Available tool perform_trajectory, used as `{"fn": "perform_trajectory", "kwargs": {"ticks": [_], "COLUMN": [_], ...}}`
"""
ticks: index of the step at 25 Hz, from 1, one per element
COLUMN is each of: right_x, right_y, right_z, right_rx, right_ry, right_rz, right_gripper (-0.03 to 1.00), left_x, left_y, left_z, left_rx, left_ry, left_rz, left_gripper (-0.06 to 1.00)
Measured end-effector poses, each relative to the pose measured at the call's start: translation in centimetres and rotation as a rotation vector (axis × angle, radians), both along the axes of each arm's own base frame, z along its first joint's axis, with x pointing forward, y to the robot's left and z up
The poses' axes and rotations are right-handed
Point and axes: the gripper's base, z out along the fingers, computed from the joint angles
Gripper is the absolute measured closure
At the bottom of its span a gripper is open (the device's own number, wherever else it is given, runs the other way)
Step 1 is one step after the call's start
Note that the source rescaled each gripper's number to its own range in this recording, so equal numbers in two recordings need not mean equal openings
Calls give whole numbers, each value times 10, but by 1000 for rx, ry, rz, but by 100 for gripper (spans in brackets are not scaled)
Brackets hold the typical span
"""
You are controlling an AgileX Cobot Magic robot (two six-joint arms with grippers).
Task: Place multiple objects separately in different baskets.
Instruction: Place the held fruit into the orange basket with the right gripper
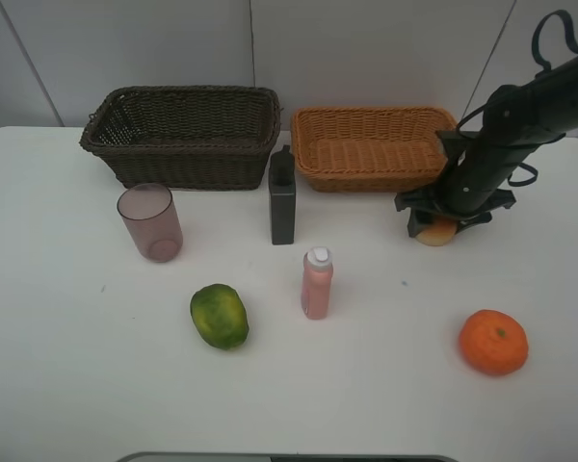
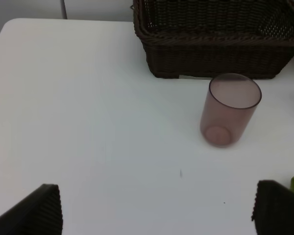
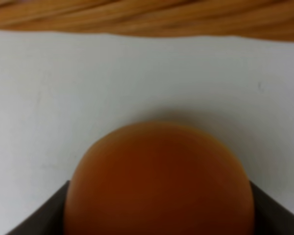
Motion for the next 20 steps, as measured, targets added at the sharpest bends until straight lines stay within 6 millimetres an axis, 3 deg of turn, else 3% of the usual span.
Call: {"fn": "perform_trajectory", "kwargs": {"ticks": [8,16,20], "right_x": [-4,-22,-22], "right_y": [-1,-1,4], "right_z": [17,59,96], "right_rx": [-1,-15,-22], "right_ry": [-3,41,55], "right_rz": [-2,3,12], "right_gripper": [53,53,53], "left_x": [0,0,0], "left_y": [0,0,0], "left_z": [0,0,0], "left_rx": [0,0,0], "left_ry": [0,0,0], "left_rz": [0,0,0], "left_gripper": [-5,-5,-5]}}
